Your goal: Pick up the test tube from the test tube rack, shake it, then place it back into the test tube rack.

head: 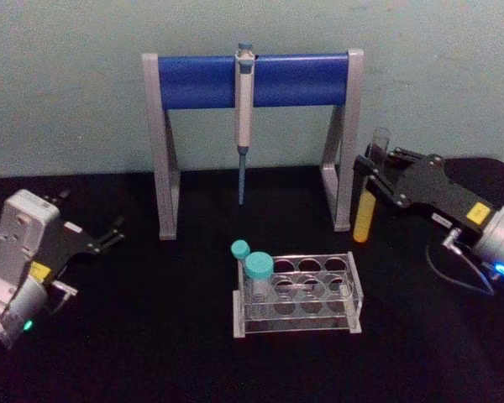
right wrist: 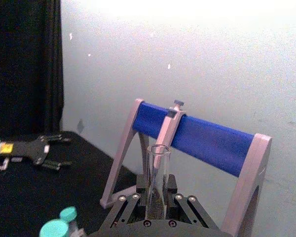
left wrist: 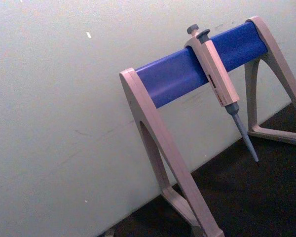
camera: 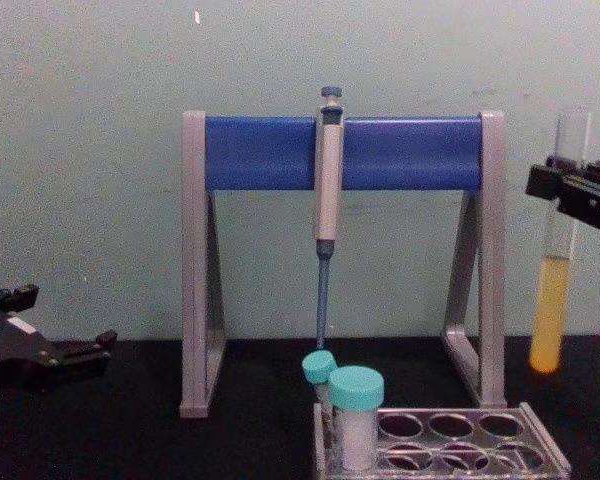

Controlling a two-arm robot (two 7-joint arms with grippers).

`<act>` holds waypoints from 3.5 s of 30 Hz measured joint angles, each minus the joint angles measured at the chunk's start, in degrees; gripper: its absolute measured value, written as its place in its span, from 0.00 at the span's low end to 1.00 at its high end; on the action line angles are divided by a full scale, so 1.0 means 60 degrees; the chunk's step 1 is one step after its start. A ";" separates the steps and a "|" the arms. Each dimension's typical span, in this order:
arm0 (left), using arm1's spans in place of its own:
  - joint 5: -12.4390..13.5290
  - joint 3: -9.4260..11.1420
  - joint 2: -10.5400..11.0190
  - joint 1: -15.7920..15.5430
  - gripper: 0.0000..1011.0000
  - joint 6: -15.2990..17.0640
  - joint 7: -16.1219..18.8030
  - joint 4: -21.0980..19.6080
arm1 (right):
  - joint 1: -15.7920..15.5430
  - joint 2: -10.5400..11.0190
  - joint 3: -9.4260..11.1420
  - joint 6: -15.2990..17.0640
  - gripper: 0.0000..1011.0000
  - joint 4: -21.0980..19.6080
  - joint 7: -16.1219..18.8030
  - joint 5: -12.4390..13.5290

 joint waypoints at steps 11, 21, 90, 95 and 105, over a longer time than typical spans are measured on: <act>0.0000 0.0000 0.0000 -0.0001 0.99 0.0000 0.0000 0.0000 | 0.0444 -0.1013 0.0024 -0.0269 0.23 0.0908 0.1207 0.1246; 0.0000 0.0000 0.0000 0.0000 0.99 0.0000 0.0000 0.0000 | 0.0483 -0.0759 -0.0177 0.0471 0.23 0.0915 0.2139 0.2356; 0.0000 0.0000 0.0000 0.0000 0.99 0.0000 -0.0001 0.0000 | -0.0175 0.0206 0.0122 0.0469 0.23 -0.0220 -0.0152 0.0540; 0.0000 0.0000 0.0000 -0.0001 0.99 0.0000 0.0000 0.0000 | 0.0192 -0.0182 0.0080 0.0445 0.23 0.0218 -0.0144 0.0433; 0.0000 0.0000 0.0000 -0.0001 0.99 0.0000 0.0000 0.0000 | 0.0694 -0.0699 -0.0190 0.0423 0.23 0.0744 0.0592 0.0664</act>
